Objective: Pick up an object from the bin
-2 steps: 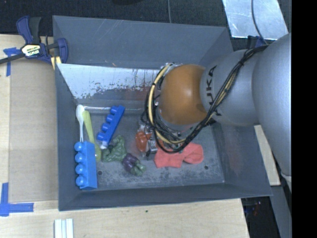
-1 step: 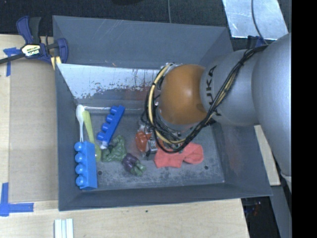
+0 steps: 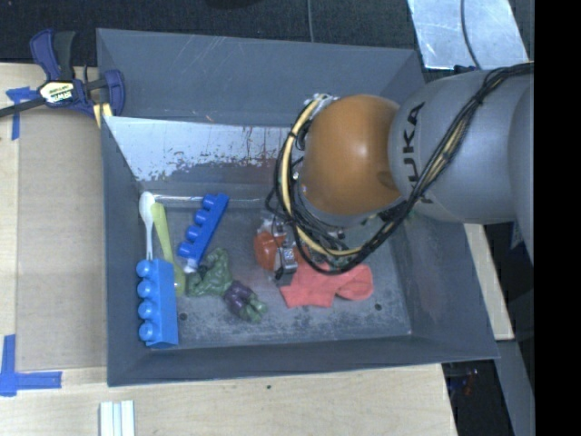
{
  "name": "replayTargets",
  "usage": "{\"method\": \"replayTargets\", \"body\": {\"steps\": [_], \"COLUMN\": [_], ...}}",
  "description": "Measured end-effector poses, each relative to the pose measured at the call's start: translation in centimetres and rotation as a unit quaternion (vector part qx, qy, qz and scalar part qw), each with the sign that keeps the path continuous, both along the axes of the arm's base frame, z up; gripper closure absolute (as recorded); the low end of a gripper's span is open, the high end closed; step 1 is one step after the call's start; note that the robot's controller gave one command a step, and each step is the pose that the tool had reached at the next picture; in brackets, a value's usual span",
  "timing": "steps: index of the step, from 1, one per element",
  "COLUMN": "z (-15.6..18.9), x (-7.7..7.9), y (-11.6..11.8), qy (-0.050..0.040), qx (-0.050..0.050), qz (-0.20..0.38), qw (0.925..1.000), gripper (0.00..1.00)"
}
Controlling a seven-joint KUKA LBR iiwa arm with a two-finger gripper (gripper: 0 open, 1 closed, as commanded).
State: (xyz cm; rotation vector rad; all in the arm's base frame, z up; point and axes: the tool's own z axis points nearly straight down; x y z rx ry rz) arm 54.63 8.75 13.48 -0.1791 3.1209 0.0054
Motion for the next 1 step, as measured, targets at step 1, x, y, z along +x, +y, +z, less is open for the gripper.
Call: {"method": "replayTargets", "body": {"steps": [1], "z": [8.33], "x": [1.50], "y": [-0.91], "qy": [0.0011], "qx": [0.000], "qz": [0.017], "qw": [0.9999], "gripper": [1.00]}}
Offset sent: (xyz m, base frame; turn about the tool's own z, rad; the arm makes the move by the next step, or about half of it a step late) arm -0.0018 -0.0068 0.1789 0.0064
